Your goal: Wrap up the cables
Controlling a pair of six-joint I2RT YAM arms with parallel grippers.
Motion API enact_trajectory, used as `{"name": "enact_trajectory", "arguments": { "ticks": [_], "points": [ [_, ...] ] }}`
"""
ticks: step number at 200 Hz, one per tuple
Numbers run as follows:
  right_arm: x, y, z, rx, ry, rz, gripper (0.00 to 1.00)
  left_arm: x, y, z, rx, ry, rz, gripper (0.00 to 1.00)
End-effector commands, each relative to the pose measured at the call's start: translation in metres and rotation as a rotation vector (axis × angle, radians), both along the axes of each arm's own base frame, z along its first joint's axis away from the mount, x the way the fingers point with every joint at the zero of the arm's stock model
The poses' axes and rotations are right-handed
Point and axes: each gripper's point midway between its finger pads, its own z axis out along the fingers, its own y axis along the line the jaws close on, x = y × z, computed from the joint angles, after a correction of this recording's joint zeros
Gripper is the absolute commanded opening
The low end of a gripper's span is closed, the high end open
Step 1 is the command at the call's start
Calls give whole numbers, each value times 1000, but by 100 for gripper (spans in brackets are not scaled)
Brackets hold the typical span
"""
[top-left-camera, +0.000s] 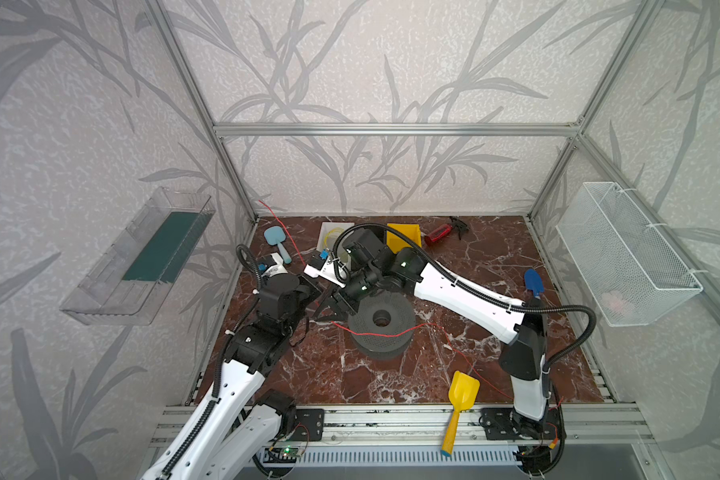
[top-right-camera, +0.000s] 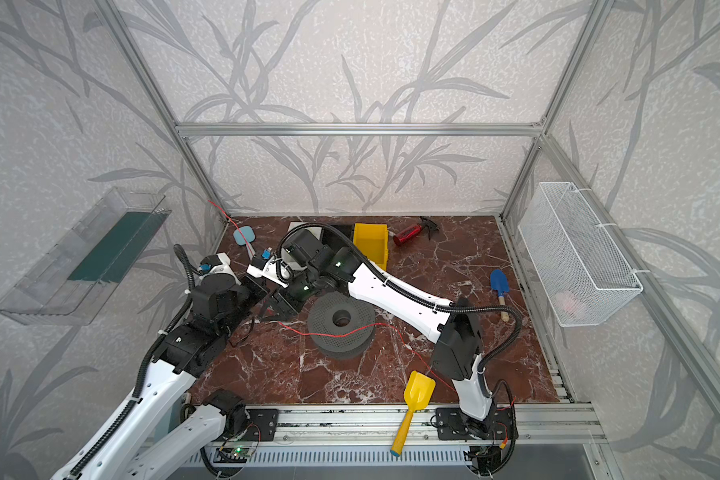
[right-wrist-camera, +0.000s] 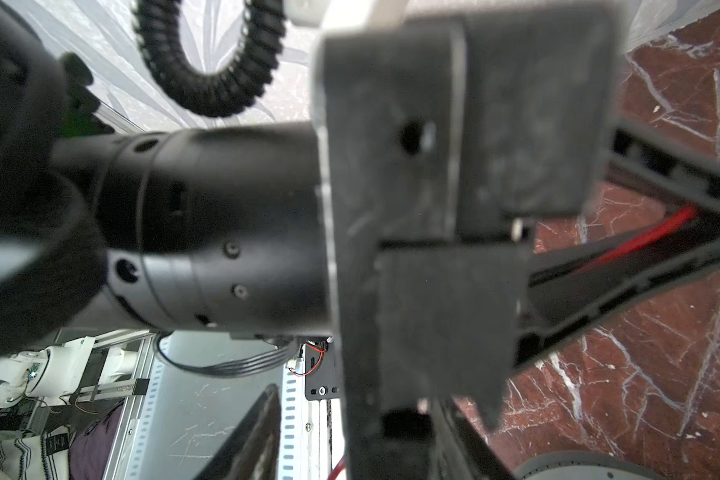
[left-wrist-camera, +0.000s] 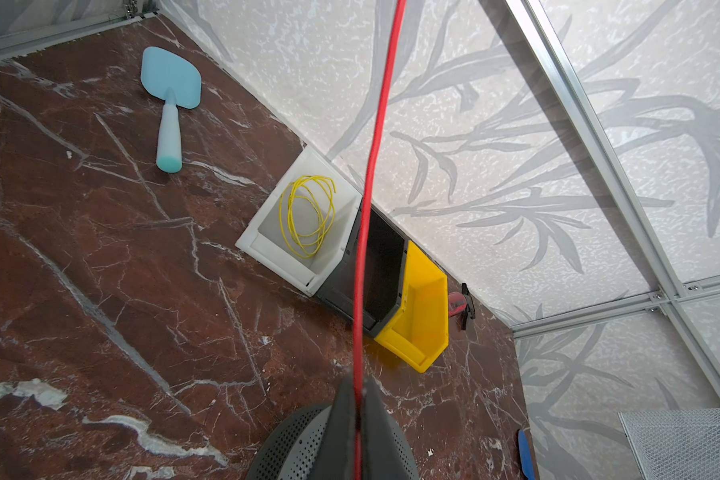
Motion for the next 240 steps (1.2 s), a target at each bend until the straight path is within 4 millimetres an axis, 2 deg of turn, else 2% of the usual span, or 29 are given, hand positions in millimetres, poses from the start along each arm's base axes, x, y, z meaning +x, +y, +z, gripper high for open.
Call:
{"name": "enact_trajectory", "arguments": {
  "ticks": [1, 14, 28, 53, 76, 94, 102, 122, 146, 160, 174, 205, 231, 234, 240],
  "points": [
    [-3, 0, -10, -27, 27, -7, 47, 0, 3, 3, 13, -19, 17, 0],
    [-3, 0, -11, -29, 35, -13, 39, 0, 3, 4, 16, -20, 15, 0],
    [-1, -1, -13, -38, 38, -28, 36, 1, 4, 5, 22, -22, 16, 0],
    [9, -4, -19, -86, 15, -90, 15, 1, 4, 8, 26, -30, 15, 0],
    [15, -7, -23, -113, -8, -117, 0, 1, 3, 12, 27, -37, 8, 0],
    [14, -11, -19, -110, -30, -114, 0, 1, 1, 14, 41, -40, -7, 2],
    [13, -13, -17, -109, -40, -111, 0, 0, 0, 15, 52, -36, -17, 7],
    [5, -21, -14, -97, -42, -77, 0, -7, -2, 18, 100, -19, -63, 30],
    [-9, -33, -7, -45, 22, -12, 0, -17, -4, 29, 167, -15, -132, 67],
    [-21, -41, -5, -27, 41, 35, 0, -22, -7, 35, 199, -13, -189, 81],
    [-34, -50, -1, -8, 61, 80, 0, -25, -12, 41, 204, -1, -262, 85],
    [-53, -70, 3, 21, 155, 147, 0, -32, -29, 56, 131, -13, -467, 87],
    [-67, -82, -5, 8, 241, 195, 0, -27, -27, 59, 160, -18, -497, 87],
    [-71, -87, 3, 24, 231, 204, 0, -26, -27, 60, 163, -19, -493, 87],
    [-76, -91, 4, 28, 242, 215, 0, -24, -26, 62, 168, -30, -494, 87]
  ]
}}
